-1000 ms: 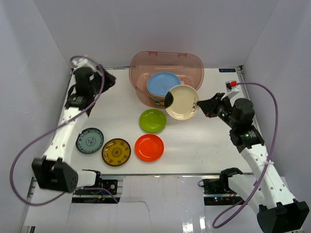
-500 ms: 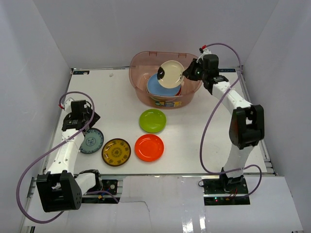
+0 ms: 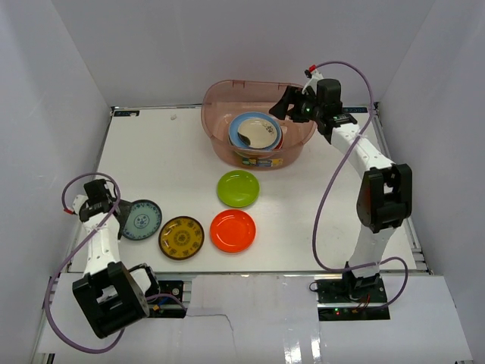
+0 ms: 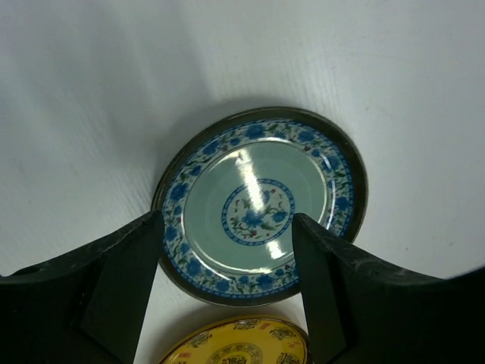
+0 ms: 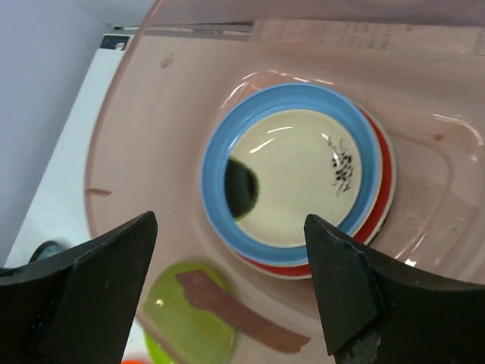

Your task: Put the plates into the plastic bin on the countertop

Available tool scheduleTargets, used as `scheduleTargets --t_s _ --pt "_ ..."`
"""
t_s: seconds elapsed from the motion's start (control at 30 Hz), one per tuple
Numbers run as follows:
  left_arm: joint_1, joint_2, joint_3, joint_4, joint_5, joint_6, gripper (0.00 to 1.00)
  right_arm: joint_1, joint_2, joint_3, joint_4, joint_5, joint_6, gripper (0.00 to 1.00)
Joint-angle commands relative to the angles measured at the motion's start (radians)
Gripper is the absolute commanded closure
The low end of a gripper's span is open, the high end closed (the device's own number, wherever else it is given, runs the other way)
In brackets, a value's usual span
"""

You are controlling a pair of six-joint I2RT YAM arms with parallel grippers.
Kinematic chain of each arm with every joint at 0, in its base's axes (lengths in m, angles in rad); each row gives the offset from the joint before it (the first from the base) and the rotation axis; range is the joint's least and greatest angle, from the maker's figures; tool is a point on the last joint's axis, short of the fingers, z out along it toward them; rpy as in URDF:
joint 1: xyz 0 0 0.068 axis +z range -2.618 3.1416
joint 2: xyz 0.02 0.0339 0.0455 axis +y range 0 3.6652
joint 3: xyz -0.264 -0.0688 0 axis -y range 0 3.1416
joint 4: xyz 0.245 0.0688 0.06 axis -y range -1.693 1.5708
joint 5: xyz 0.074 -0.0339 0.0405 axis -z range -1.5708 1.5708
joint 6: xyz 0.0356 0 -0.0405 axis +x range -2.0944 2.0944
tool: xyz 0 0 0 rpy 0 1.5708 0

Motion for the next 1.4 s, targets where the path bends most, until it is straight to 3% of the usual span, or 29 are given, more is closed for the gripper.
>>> scheduleTargets --t_s 0.0,0.1,0.23,0.33,0.5,0.63,0.7,0.87,1.07,1.23,1.37 --pt "0.021 -0.002 0.019 -0.131 -0.036 -0.061 0.2 0.036 -0.156 -0.079 0.089 -0.112 -0.004 0.16" --pt "0.029 0.001 0.012 -0.159 -0.019 -0.093 0.19 0.077 -0.248 -0.212 0.115 -0.15 -0.013 0.15" --pt "0.044 0.003 -0.08 -0.113 0.105 -0.136 0.18 0.117 -0.391 -0.449 0.192 -0.172 0.014 0.14" --pt "0.046 -0.005 -0.169 0.001 0.229 -0.179 0.17 0.16 -0.497 -0.625 0.264 -0.132 0.075 0.14" --pt "0.046 -0.034 -0.241 0.106 0.243 -0.205 0.2 0.3 -0.666 -0.906 0.321 -0.023 0.105 0.15" --pt "0.047 -0.071 -0.293 0.198 0.238 -0.228 0.37 0.372 -0.73 -1.111 0.373 0.112 0.154 0.19" --pt "0.047 -0.079 -0.318 0.224 0.238 -0.236 0.53 0.387 -0.724 -1.189 0.391 0.131 0.175 0.21" --pt "0.046 -0.069 -0.323 0.292 0.263 -0.211 0.98 0.436 -0.638 -1.222 0.433 0.143 0.197 0.21" --pt "0.044 -0.163 -0.237 0.326 0.317 -0.156 1.0 0.467 -0.456 -1.173 0.525 0.056 0.255 0.23" --pt "0.006 -0.227 -0.093 0.381 0.392 -0.101 1.0 0.512 -0.332 -1.118 0.543 0.077 0.279 0.36" --pt "-0.08 -0.203 0.019 0.448 0.467 -0.104 1.0 0.516 -0.276 -1.121 0.582 0.051 0.318 0.63"
